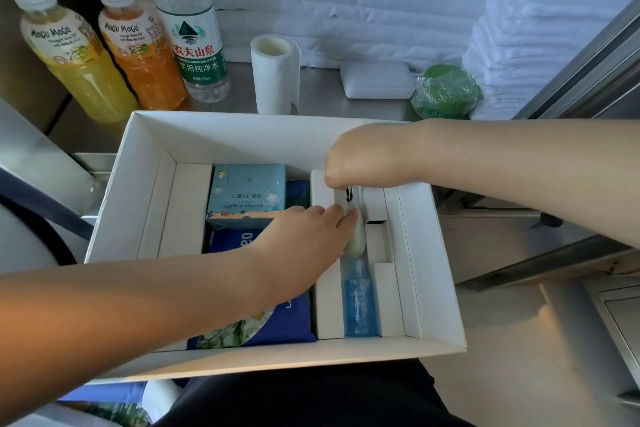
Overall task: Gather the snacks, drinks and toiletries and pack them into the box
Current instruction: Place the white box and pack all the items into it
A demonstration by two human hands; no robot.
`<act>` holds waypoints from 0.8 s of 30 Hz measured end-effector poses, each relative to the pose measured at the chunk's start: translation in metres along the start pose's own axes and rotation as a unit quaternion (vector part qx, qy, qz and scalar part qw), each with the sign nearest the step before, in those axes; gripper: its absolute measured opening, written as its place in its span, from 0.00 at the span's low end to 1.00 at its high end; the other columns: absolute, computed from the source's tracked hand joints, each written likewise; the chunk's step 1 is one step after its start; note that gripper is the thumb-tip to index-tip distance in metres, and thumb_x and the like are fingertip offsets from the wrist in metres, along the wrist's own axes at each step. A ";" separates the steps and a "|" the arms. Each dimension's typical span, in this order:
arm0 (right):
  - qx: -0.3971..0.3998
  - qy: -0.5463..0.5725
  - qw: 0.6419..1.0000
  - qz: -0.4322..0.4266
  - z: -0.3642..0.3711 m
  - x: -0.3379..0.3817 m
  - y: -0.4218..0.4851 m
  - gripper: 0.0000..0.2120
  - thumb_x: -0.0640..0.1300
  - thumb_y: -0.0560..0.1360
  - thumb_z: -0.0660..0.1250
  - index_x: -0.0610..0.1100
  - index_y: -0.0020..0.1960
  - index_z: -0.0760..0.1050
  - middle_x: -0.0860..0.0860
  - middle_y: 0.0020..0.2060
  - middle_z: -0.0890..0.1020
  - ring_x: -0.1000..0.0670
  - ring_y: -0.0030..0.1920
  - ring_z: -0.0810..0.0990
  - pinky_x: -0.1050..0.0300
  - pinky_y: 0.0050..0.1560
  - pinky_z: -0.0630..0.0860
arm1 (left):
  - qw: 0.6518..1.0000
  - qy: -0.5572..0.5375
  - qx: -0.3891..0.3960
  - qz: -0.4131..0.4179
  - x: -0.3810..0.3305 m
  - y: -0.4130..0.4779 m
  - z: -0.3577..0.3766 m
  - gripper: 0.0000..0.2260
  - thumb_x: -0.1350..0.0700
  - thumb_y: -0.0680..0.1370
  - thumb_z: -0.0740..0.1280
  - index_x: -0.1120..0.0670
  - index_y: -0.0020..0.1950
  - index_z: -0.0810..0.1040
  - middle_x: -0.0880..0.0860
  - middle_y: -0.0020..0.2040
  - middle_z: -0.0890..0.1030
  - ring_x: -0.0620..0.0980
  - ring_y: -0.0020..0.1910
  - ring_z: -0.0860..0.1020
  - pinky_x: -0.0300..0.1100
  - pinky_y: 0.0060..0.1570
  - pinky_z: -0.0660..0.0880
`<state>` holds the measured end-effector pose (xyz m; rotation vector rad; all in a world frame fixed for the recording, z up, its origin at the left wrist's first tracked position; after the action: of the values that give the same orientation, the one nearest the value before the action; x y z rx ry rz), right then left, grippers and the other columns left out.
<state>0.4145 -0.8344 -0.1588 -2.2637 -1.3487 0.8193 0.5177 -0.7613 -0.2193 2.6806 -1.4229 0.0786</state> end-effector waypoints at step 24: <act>0.158 0.034 0.984 0.071 0.014 0.031 -0.048 0.12 0.37 0.77 0.55 0.42 0.53 0.76 0.47 0.48 0.81 0.43 0.47 0.80 0.53 0.41 0.74 | 0.990 -0.090 0.105 0.031 0.027 0.009 -0.003 0.27 0.46 0.81 0.49 0.52 0.77 0.43 0.49 0.77 0.53 0.49 0.74 0.54 0.47 0.72 0.51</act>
<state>0.3849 -0.7846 -0.1503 -2.1310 -0.9567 0.9219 0.5256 -0.7886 -0.2136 2.8760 -1.6372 -0.0107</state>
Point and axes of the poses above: each hand's wrist, its own y-axis towards the middle knuckle, its own z-axis out of the palm, x = y × z, the point moved 3 cm from there along y, towards the middle knuckle
